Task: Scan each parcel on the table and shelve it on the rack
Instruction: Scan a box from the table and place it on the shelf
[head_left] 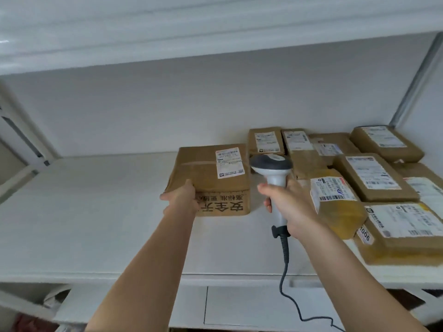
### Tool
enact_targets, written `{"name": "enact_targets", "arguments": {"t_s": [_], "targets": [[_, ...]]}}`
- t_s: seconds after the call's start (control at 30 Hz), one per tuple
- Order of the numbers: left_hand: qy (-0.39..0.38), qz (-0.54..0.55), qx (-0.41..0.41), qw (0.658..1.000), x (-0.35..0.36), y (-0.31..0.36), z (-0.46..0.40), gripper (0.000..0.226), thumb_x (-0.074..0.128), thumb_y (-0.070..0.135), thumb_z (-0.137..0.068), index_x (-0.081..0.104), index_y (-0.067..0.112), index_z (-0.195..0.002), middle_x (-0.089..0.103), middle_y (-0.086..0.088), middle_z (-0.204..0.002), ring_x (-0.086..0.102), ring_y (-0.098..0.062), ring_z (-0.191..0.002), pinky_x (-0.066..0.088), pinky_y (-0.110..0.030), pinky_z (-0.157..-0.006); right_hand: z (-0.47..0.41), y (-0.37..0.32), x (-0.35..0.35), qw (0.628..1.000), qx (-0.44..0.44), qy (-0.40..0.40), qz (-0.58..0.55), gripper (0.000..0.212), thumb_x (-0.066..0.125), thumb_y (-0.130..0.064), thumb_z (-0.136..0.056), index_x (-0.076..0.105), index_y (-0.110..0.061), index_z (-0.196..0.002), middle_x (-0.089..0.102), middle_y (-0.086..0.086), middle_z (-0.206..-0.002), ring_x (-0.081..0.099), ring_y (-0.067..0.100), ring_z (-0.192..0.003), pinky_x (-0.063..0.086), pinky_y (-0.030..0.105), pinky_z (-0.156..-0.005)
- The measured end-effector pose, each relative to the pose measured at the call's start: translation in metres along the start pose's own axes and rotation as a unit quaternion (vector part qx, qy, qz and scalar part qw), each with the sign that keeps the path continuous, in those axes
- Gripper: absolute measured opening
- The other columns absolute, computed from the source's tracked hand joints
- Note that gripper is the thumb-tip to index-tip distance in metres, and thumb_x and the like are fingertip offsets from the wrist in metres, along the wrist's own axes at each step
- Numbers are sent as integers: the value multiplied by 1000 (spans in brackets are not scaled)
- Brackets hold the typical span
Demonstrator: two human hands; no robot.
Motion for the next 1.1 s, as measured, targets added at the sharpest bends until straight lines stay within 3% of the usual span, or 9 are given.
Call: {"name": "enact_targets", "arguments": {"t_s": [0.1, 0.17, 0.27, 0.37, 0.53, 0.73, 0.87, 1.0, 1.1], "targets": [[-14, 29, 31, 999, 25, 6, -11, 66, 77, 21, -83, 34, 23, -132, 41, -13, -126, 53, -29, -85, 59, -37, -57, -6, -1, -1, 999, -3, 41, -8, 15, 66, -10, -91, 56, -15, -101, 56, 2, -70, 49, 8, -49, 40, 10, -41], [-13, 24, 51, 998, 40, 13, -16, 65, 76, 21, -84, 35, 22, -135, 41, -11, -128, 49, -26, -82, 57, -34, -54, -10, -1, -3, 998, -16, 50, -14, 21, 66, -11, -90, 55, -23, -103, 58, 0, -77, 53, 8, -53, 45, 17, -51], [-17, 32, 41, 998, 61, 18, -25, 69, 74, 18, -86, 31, 19, -140, 46, -12, -131, 49, -21, -79, 58, -32, -65, -14, -1, -7, 998, -26, 59, 2, 22, 68, -15, -89, 53, -31, -95, 61, -1, -77, 58, 9, -60, 53, 31, -67], [-129, 45, 12, 991, 92, 15, -28, 25, 56, 11, -98, 44, 16, -119, 50, -20, -128, 48, -10, -71, 51, -14, -57, -14, 0, -17, 997, -17, 81, 1, 16, 68, -19, -90, 56, -24, -100, 61, -1, -76, 58, 7, -62, 52, 26, -64], [-200, -3, -28, 979, 111, 4, -20, 16, 47, 8, -91, 60, 15, -98, 61, -2, -100, 60, -19, -105, 48, -45, -97, -7, 3, -29, 995, -22, 96, -25, 17, 68, -18, -91, 57, -22, -104, 60, 2, -81, 57, 8, -63, 48, 23, -61], [-165, -4, -39, 986, 100, -8, 26, 12, 53, 1, -92, 61, 9, -88, 64, -4, -94, 61, -14, -84, 55, -22, -68, 17, -3, -49, 993, -43, 99, -47, 16, 69, -18, -90, 59, -22, -102, 63, 2, -84, 57, 6, -61, 48, 21, -59], [-195, -14, 59, 979, 124, -9, 96, 27, 37, 2, -97, 48, 15, -76, 53, -2, -71, 47, -10, -57, 39, -18, -49, 49, -4, -81, 990, -57, 104, -70, 17, 70, -18, -90, 59, -25, -100, 63, 0, -80, 57, 7, -59, 50, 25, -61], [-261, -69, 206, 941, 164, -39, 197, 35, 39, 12, -101, 35, 23, -68, 39, 1, -68, 37, -11, -57, 34, -25, -54, 94, 4, -147, 984, -58, 139, -91, 17, 70, -18, -89, 61, -22, -103, 63, -2, -76, 56, 6, -55, 49, 21, -54], [-318, -9, 296, 901, 189, -85, 289, 42, 38, -7, -91, 37, 21, -59, 41, 5, -55, 34, -8, -52, 30, -23, -52, 137, 19, -216, 976, -70, 182, -96, 19, 70, -18, -90, 61, -19, -107, 62, -2, -76, 55, 7, -57, 46, 21, -54]]}}
Point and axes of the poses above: each hand's wrist, its own z-axis away from the middle knuckle, its own x-axis out of the palm, y = z × x, the point moved 3 cm from there along -z, towards the middle knuckle
